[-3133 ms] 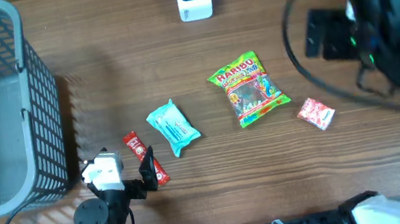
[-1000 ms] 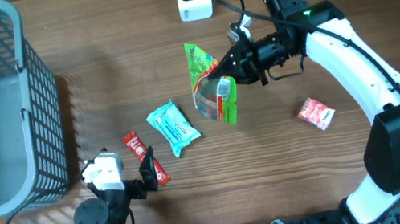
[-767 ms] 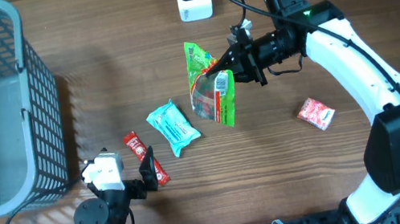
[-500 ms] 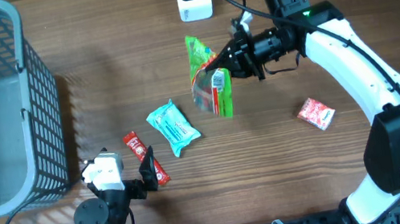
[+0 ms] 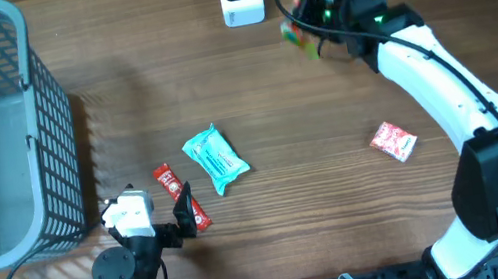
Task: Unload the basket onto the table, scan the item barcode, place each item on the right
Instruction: 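Lift the HARIBO bag and hold it over the white scanner, then carry the HARIBO bag to the far right and release it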
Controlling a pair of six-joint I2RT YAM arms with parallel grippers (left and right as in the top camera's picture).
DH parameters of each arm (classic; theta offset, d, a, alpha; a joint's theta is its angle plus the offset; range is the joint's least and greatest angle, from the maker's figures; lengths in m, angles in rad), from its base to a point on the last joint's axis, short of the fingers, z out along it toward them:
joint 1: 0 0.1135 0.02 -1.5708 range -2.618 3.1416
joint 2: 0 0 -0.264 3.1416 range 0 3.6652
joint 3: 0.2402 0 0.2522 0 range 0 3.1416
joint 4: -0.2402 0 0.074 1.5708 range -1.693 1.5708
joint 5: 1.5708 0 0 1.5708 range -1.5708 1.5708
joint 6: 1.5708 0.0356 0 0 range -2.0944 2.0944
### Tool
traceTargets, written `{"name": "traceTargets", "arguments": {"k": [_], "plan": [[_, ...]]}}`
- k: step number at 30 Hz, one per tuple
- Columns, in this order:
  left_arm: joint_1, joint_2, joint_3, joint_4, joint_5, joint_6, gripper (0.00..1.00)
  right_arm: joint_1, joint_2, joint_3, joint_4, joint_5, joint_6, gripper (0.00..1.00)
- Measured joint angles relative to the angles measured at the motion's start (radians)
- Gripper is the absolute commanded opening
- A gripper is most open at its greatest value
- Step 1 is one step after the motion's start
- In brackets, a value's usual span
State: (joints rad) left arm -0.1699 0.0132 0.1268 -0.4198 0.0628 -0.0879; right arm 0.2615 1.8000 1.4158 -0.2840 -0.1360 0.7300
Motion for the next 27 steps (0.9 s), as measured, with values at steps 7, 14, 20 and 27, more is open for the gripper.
{"name": "traceTargets", "arguments": {"k": [7,14,20,27], "plan": [[0.0,0.001,0.0,0.0,0.0,0.0,1.0,0.065,0.078,0.003,0.386,0.177,-0.084,0.05],[0.0,0.001,0.0,0.0,0.0,0.0,1.0,0.132,0.344,0.079,0.736,0.3,-0.32,0.05],[0.0,0.001,0.0,0.0,0.0,0.0,1.0,0.198,0.541,0.211,0.878,0.381,-0.576,0.05],[0.0,0.001,0.0,0.0,0.0,0.0,1.0,0.227,0.654,0.342,0.907,0.514,-0.851,0.05]]}}
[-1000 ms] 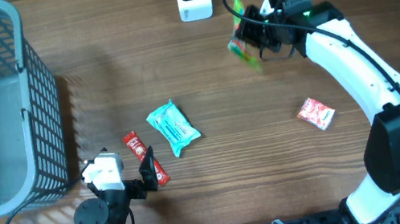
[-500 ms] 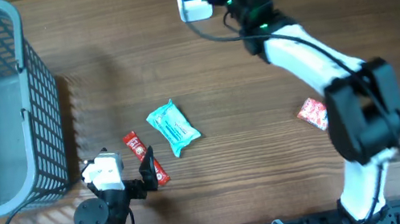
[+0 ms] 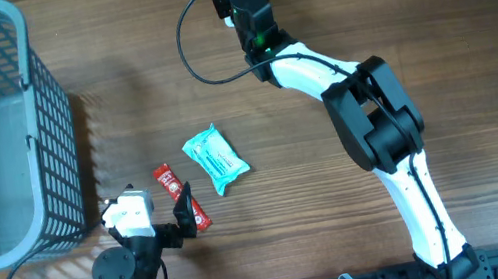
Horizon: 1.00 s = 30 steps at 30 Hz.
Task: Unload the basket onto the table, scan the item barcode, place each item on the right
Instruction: 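Carry the HARIBO bag to the far right and release it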
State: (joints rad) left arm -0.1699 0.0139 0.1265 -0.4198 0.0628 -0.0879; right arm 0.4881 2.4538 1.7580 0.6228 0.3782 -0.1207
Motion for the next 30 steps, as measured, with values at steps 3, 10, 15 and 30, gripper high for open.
{"name": "traceTargets", "arguments": {"k": [3,10,15,30], "plan": [[0.0,0.0,0.0,0.0,0.0,0.0,1.0,-0.001,0.0,0.005,0.028,0.031,-0.06,0.04],[0.0,0.0,0.0,0.0,0.0,0.0,1.0,-0.002,0.0,0.012,0.051,0.095,-0.14,0.05],[0.0,0.0,0.0,0.0,0.0,0.0,1.0,-0.004,0.0,0.012,0.074,0.231,-0.259,0.04],[0.0,0.0,0.0,0.0,0.0,0.0,1.0,-0.268,0.0,0.018,-0.028,0.771,-0.543,0.04]]}}
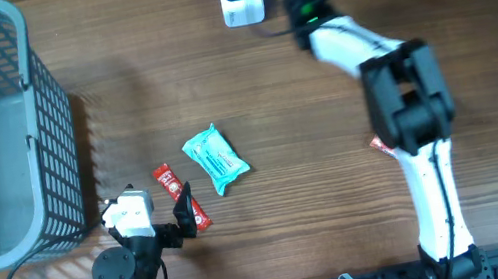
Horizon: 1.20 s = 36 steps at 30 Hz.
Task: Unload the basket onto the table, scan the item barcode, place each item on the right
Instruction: 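Carry the HARIBO bag to the far right and release it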
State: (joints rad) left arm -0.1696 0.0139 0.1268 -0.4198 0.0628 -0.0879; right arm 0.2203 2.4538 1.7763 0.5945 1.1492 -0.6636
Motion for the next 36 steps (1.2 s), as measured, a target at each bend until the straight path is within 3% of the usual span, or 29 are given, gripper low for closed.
{"name": "traceTargets", "arguments": {"k": [5,7,12,13,15,16,20,25,31,36], "plan": [[0.0,0.0,0.0,0.0,0.0,0.0,1.0,-0.272,0.002,0.022,-0.546,0.009,0.185,0.04],[0.0,0.0,0.0,0.0,0.0,0.0,1.0,-0.369,0.01,0.014,-0.742,-0.075,0.358,0.04],[0.0,0.0,0.0,0.0,0.0,0.0,1.0,-0.478,0.012,0.015,-0.853,-0.178,0.528,0.06],[0.0,0.0,0.0,0.0,0.0,0.0,1.0,-0.499,0.012,0.016,-0.873,-0.188,0.548,0.21],[0.0,0.0,0.0,0.0,0.0,0.0,1.0,-0.528,0.012,0.019,-0.928,-0.194,0.578,0.96],[0.0,0.0,0.0,0.0,0.0,0.0,1.0,-0.535,0.011,0.019,-0.967,-0.196,0.605,1.0],[0.0,0.0,0.0,0.0,0.0,0.0,1.0,-0.523,-0.04,0.025,-1.092,-0.241,0.684,1.0],[0.0,0.0,0.0,0.0,0.0,0.0,1.0,-0.44,-0.24,0.025,-1.27,-0.604,0.82,1.0],[0.0,0.0,0.0,0.0,0.0,0.0,1.0,-0.318,-0.669,0.042,-1.568,-1.012,0.948,1.0],[0.0,0.0,0.0,0.0,0.0,0.0,1.0,-0.26,-0.754,0.038,-1.838,-1.197,1.061,1.0]]}}
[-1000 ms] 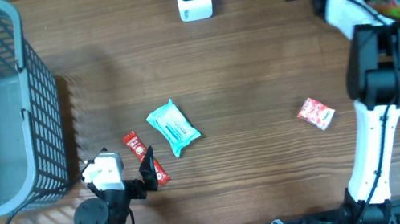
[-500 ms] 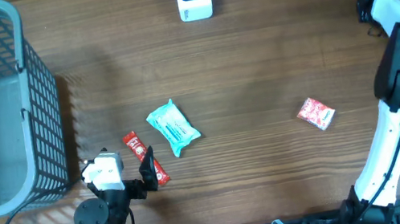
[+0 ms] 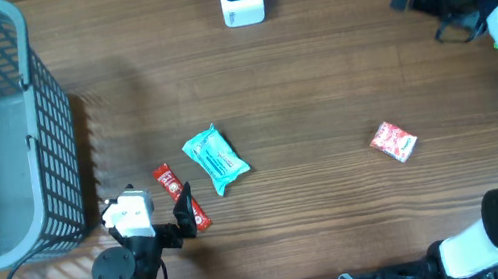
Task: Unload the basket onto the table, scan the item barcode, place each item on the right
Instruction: 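Carry the HARIBO bag to the far right and release it, then lower the right gripper onto the red Kleenex pack and grasp it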
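The white barcode scanner stands at the table's far edge, centre. My right arm reaches up the right side, and its gripper sits at the top right, well to the right of the scanner. No item shows in it, and its jaws are too dark to read. On the table lie a teal packet (image 3: pixel 216 159), a red stick packet (image 3: pixel 177 194) and a red-and-white packet (image 3: pixel 394 143). My left gripper (image 3: pixel 179 220) rests open at the bottom left, beside the red stick packet.
A grey wire basket (image 3: pixel 37 144) fills the left side. The right arm's white links run along the right edge, and its base is at the bottom right. Both arms mount on a black rail along the front edge.
The right gripper was just right of the scanner, with a colourful packet at the top edge. It is now far to the right and the packet no longer shows. The left arm is unchanged.
The right gripper first held a colourful packet just right of the scanner. Then it was directly at the scanner. Then it was right of it again, with the packet at the top edge. Now it is at the far right with no packet in view. The left arm and the table packets stayed put.
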Controlling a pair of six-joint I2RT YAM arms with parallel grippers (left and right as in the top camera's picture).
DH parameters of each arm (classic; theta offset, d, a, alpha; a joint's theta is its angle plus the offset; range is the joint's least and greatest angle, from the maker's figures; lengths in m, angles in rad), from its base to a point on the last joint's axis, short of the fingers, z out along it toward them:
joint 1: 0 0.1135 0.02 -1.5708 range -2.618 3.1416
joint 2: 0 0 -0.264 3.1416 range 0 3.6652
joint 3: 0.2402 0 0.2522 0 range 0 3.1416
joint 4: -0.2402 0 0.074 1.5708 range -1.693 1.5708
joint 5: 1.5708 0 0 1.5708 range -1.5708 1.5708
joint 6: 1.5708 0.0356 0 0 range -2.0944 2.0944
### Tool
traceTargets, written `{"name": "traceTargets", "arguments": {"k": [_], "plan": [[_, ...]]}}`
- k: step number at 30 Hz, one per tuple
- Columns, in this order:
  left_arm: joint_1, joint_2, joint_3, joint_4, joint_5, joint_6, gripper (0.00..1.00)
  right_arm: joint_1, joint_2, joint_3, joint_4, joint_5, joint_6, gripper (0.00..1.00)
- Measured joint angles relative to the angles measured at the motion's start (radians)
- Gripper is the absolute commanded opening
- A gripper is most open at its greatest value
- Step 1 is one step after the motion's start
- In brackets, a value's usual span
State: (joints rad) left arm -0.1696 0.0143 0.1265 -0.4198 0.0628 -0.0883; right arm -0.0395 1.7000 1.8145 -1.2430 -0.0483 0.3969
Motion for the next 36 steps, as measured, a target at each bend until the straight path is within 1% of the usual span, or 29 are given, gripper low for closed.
{"name": "traceTargets", "arguments": {"k": [1,2,3,5,7,9,10,13,17,23,25,26,28,30,36], "plan": [[0.0,0.0,0.0,0.0,0.0,0.0,1.0,0.02,0.003,-0.029,-0.043,-0.04,0.008,1.0],[0.0,0.0,0.0,0.0,0.0,0.0,1.0,0.026,0.003,-0.037,-0.051,-0.046,0.011,0.98],[0.0,0.0,0.0,0.0,0.0,0.0,1.0,0.061,0.01,-0.088,-0.084,-0.084,0.013,0.97],[0.0,0.0,0.0,0.0,0.0,0.0,1.0,0.098,0.015,-0.14,-0.079,-0.105,-0.002,0.97],[0.0,0.0,0.0,0.0,0.0,0.0,1.0,0.141,0.017,-0.222,-0.075,-0.12,0.008,0.75],[0.0,0.0,0.0,0.0,0.0,0.0,1.0,0.173,0.019,-0.292,-0.076,-0.114,0.086,0.65],[0.0,0.0,0.0,0.0,0.0,0.0,1.0,0.186,0.021,-0.337,-0.081,-0.088,0.157,0.62],[0.0,0.0,0.0,0.0,0.0,0.0,1.0,0.198,0.051,-0.405,-0.084,-0.022,0.312,0.61],[0.0,0.0,0.0,0.0,0.0,0.0,1.0,0.198,0.116,-0.419,-0.078,0.068,0.407,0.63],[0.0,0.0,0.0,0.0,0.0,0.0,1.0,0.198,0.237,-0.419,-0.088,0.18,0.439,0.62],[0.0,0.0,0.0,0.0,0.0,0.0,1.0,0.198,0.309,-0.425,-0.083,0.202,0.444,0.55],[0.0,0.0,0.0,0.0,0.0,0.0,1.0,0.198,0.325,-0.429,-0.082,0.206,0.449,0.54],[0.0,0.0,0.0,0.0,0.0,0.0,1.0,0.198,0.351,-0.433,-0.08,0.207,0.452,0.54],[0.0,0.0,0.0,0.0,0.0,0.0,1.0,0.198,0.37,-0.441,-0.068,0.207,0.452,0.52],[0.0,0.0,0.0,0.0,0.0,0.0,1.0,0.198,0.371,-0.455,-0.005,0.22,0.463,0.5]]}}
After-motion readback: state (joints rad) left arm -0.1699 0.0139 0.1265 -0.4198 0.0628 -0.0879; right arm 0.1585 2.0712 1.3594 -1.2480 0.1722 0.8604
